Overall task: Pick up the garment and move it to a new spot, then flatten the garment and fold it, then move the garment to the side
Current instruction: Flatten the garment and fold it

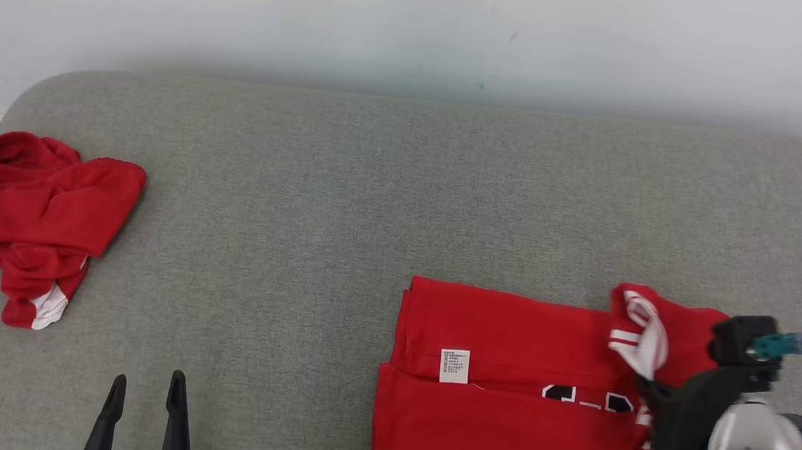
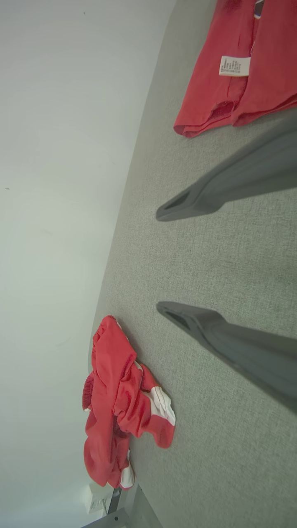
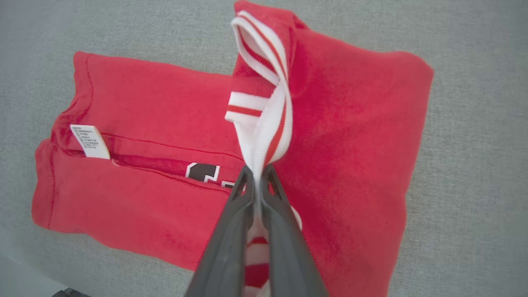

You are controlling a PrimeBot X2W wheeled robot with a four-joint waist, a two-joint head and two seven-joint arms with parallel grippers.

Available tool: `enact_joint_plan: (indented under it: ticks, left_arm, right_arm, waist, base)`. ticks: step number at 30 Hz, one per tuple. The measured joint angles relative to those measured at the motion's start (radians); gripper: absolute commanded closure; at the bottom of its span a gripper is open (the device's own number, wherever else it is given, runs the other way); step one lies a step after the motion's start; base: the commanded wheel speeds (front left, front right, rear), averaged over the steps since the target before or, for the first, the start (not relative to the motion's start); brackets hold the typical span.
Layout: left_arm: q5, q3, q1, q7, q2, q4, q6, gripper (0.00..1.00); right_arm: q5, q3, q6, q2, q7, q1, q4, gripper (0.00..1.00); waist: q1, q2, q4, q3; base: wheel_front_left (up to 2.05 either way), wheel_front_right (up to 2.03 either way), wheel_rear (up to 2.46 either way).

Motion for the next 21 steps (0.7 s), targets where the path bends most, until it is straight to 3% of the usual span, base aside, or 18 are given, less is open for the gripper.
enact_joint_plan:
  ticks: [11,21]
  left_arm:
    - [-0.002,-0.012,0.001,0.000,0.000,0.010,-0.008,0.00]
    - [-0.004,-0.026,0.002,0.000,0.000,0.016,-0.010,0.00]
  right_arm:
    - [0.054,0.250,0.000,0.060,-0.036,-0.103,0.111,1.00]
    - [0.076,0.347,0.000,0.116,-0.134,-0.201,0.278,1.00]
  waist:
    - [0.0000,0.0000,0.043,-0.009]
    - [-0.0001,0.0000,0.085,-0.016]
  base:
    - [0.00,0.00,0.00]
    - [0.00,0.00,0.00]
